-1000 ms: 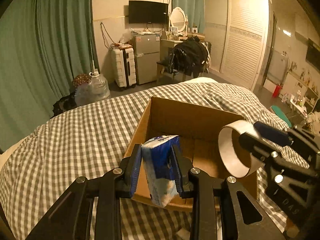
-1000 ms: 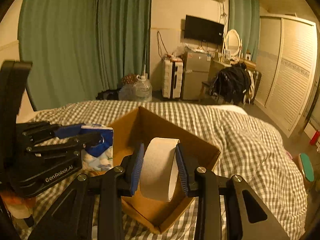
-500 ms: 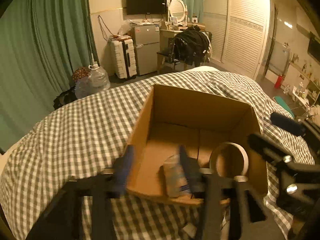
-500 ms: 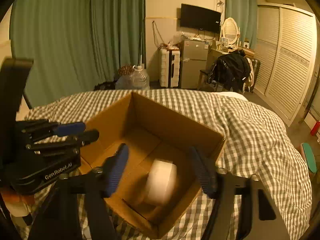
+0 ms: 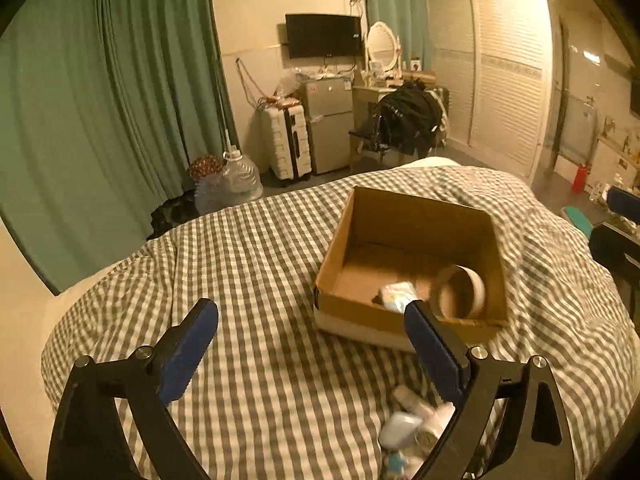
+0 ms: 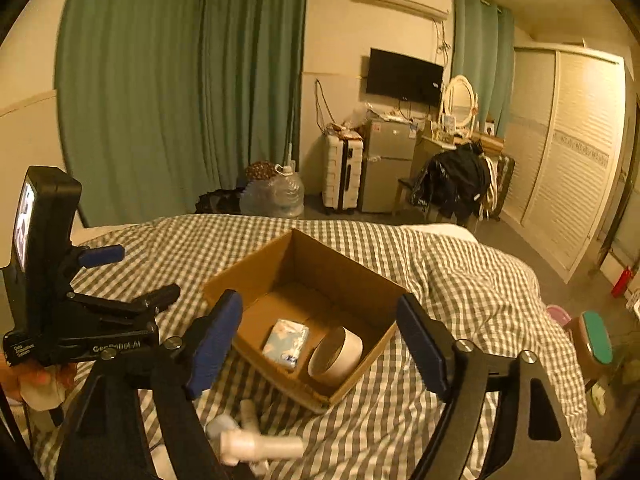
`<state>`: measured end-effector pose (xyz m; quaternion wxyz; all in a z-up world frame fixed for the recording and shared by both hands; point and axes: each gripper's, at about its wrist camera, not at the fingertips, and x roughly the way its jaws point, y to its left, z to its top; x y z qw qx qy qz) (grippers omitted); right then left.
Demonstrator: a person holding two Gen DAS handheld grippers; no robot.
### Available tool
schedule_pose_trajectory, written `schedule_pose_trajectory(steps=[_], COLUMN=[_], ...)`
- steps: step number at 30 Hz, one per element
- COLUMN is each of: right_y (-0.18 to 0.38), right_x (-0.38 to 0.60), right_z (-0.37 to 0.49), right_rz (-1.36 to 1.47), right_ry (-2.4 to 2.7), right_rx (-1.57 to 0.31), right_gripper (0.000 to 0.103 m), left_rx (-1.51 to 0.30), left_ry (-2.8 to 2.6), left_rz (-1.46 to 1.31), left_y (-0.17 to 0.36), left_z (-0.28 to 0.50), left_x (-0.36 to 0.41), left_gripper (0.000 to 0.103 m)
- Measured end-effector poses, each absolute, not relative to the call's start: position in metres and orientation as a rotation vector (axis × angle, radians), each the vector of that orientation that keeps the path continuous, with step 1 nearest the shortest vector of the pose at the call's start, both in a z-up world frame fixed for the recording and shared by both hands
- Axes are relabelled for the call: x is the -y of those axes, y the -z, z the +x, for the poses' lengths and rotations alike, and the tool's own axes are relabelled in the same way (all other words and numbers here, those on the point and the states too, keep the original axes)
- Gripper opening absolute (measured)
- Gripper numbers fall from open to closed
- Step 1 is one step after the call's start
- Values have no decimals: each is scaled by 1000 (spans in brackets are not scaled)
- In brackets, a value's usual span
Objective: Organize objects
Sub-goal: 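Grasp the white sock with the left tool while the right tool reaches for the black cup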
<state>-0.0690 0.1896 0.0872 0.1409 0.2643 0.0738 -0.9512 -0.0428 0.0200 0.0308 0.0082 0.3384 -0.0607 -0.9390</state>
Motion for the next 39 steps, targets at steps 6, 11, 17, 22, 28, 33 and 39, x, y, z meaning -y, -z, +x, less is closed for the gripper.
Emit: schedule_pose_trajectory(steps=[6, 11, 17, 22, 28, 33, 39], right_y=[-95, -82, -48, -7, 26, 29, 37], right_x=[-181, -177, -180, -190, -196, -202, -198], right_z=[-12, 21, 44, 45, 43, 41, 38], right_rz=[737, 778, 867, 1010, 1119, 1133, 1155], right_ry=[2715, 2680, 2649, 2599, 2577, 2594, 2595], right_rx=[-300, -330, -348, -251, -197, -175, -194], right_gripper=[83, 83, 83, 83, 83, 83, 83], left_rx=[211, 224, 160, 124, 164, 213, 188], left_ry=[2937, 2898, 2811, 2785, 2828, 2869, 2892], left_rz=[996, 1015, 1023, 1122, 1229, 1375, 1534], left_y=[-36, -16, 21, 55, 81, 102, 139], left_z=[16, 51, 82, 96, 117, 118, 111], left_x=[-22, -22, -24, -29, -53, -78, -89], left_gripper=[98, 98, 98, 98, 98, 98, 98])
